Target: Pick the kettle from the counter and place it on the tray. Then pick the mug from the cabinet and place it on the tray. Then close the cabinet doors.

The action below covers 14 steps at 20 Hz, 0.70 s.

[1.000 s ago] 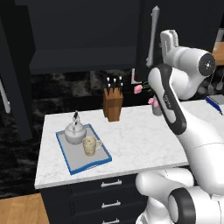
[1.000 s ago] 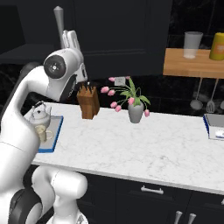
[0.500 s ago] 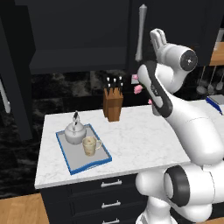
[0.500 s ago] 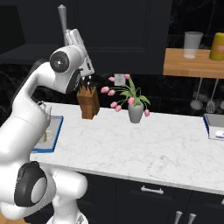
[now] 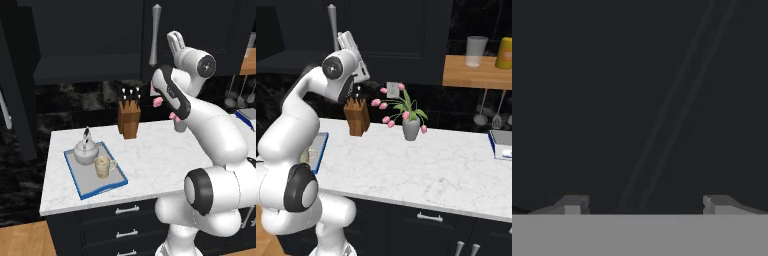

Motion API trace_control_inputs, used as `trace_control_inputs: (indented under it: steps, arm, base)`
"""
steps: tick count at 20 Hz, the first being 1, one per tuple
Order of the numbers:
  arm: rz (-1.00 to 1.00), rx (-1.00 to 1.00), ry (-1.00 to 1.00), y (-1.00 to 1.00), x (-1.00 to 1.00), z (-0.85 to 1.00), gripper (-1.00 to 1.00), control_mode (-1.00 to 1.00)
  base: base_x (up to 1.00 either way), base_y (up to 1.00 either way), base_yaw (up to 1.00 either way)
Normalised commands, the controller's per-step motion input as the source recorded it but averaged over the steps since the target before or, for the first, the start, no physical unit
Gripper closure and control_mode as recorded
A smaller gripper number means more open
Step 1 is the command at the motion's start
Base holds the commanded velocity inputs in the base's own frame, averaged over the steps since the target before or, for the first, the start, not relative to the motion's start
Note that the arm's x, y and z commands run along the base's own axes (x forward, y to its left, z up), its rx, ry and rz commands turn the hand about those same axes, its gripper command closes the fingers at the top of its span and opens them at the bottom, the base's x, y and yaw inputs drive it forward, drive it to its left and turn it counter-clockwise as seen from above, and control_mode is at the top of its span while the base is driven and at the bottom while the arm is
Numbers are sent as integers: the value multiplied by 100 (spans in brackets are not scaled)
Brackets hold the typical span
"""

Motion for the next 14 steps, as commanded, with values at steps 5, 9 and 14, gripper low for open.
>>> trace_control_inputs:
  steps: [5, 9, 14]
  arm:
    - [0, 0, 1, -24, 59, -24, -100, -100]
    - [0, -1, -1, -11, -5, -12, -100, -100]
    - [1, -1, 0, -6, -58, 11, -100, -100]
  base:
    - [0, 0, 0]
    - [0, 0, 0]
    - [0, 0, 0]
